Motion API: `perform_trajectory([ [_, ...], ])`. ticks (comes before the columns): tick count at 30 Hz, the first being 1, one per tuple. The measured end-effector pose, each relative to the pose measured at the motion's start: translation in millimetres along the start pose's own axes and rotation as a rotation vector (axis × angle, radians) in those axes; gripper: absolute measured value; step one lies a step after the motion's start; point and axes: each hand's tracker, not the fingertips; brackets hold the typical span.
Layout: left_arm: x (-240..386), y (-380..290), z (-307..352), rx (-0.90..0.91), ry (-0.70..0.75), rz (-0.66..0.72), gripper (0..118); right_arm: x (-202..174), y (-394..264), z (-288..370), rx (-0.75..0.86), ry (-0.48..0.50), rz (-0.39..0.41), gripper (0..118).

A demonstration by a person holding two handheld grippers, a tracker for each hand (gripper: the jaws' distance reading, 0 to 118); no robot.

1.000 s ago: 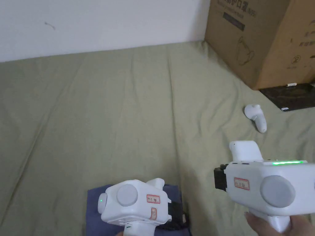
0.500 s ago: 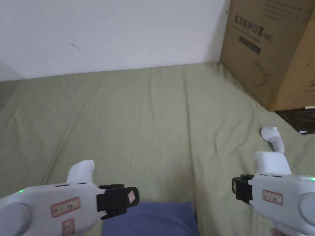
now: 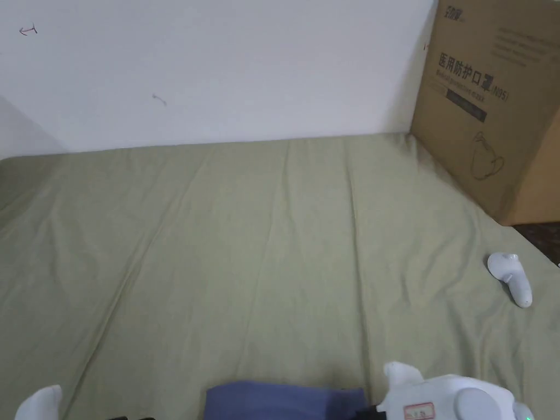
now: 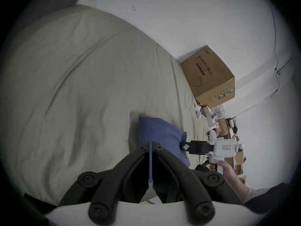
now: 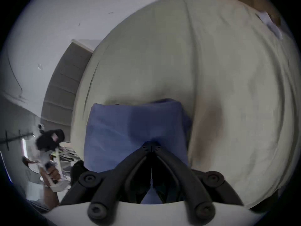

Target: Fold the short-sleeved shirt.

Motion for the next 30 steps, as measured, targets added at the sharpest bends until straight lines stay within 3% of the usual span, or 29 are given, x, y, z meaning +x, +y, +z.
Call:
perform_trajectory([
  [2,-10.5,-0.1,-11.1,-0.039,-0.068,0.054,3,12.3,-1.1,2.4,-0.005,0.051,-0.061,0],
  [4,-23.5,2.1,-25.0,-0.07,-0.135,0.107,4,18.3,-2.6,3.0,-0.01,0.027,-0.047,0],
  [6,-33.7,5.5,-38.0,-0.097,-0.212,0.148,15,21.2,-3.1,1.4,-0.013,0.039,-0.052,0],
  [9,-47.6,8.7,-63.0,-0.157,-0.317,0.173,67,18.9,-3.3,-1.5,-0.016,0.04,-0.057,0],
  [11,-51.9,8.4,-82.7,-0.213,-0.382,0.193,111,19.3,-3.0,-1.7,-0.019,0.042,-0.059,0],
  [12,-54.3,7.1,-94.7,-0.251,-0.429,0.212,118,19.6,-3.0,-1.5,-0.02,0.044,-0.059,0],
  [16,-69.8,-2.5,-152.6,-0.336,-0.474,0.287,118,21.4,-3.9,-0.7,-0.021,0.055,-0.08,0],
  [19,-52.0,-6.3,-176.3,-0.387,-0.648,0.319,118,22.7,-4.7,-1.6,-0.018,0.059,-0.098,0],
  [21,-42.6,-15.9,-197.5,-0.461,-0.66,0.329,118,23.2,-5.6,-2.0,-0.014,0.061,-0.106,0],
  [23,-33.0,-17.5,-197.8,-0.443,-0.636,0.247,118,23.7,-6.2,-2.3,-0.012,0.063,-0.111,0],
  [26,-40.7,-17.8,-190.8,-0.408,-0.616,0.265,114,25.6,-7.4,-2.0,-0.008,0.073,-0.125,0],
  [27,-48.0,-16.7,-186.2,-0.384,-0.539,0.255,100,25.7,-7.7,-1.6,-0.006,0.075,-0.128,0],
  [28,-53.3,-17.2,-184.3,-0.379,-0.374,0.222,48,25.5,-8.3,-1.1,-0.003,0.076,-0.13,0],
  [29,-55.9,-20.9,-185.0,-0.398,-0.303,0.205,23,24.6,-9.2,-0.5,0.0,0.077,-0.128,0],
  [30,-52.0,-22.2,-179.0,-0.39,-0.422,0.253,23,19.6,-10.9,0.2,0.004,0.091,-0.114,0],
])
